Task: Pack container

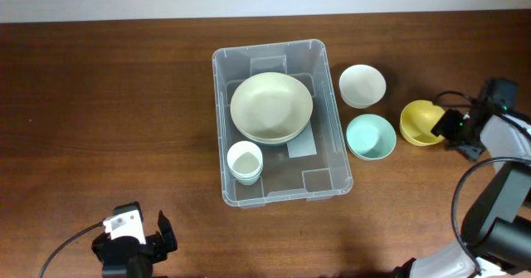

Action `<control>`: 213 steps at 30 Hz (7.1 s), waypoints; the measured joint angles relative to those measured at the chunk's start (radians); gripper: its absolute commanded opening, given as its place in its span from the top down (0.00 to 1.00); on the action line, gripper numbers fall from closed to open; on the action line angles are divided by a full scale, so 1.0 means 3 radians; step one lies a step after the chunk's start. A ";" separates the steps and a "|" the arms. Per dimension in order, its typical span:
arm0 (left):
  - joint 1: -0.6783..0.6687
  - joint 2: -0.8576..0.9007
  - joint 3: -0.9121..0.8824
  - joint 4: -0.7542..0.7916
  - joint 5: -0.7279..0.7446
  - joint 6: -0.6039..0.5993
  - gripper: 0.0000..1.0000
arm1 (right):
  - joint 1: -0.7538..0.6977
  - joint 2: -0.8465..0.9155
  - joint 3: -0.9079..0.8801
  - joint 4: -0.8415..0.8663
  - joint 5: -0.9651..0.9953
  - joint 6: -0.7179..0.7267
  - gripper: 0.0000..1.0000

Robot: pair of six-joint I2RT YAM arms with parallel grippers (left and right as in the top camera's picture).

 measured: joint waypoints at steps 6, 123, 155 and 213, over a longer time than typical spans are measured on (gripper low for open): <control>0.0000 0.0000 0.0000 0.0000 0.0000 0.0000 0.00 | -0.0085 0.0122 -0.0191 0.0383 -0.0448 -0.0051 0.58; 0.0000 0.0000 0.0000 0.0000 0.0000 -0.0001 0.00 | 0.1043 -0.0135 0.0411 -0.1095 0.0003 -0.0671 0.96; 0.0000 0.0000 0.0000 0.0000 0.0000 0.0000 0.00 | 0.0960 0.0436 0.0504 -0.0846 -0.0216 -0.1036 0.34; 0.0000 0.0000 0.0000 0.0000 0.0000 -0.0001 0.00 | 0.0334 -0.0919 -0.1307 0.0441 -0.1511 -0.0581 0.48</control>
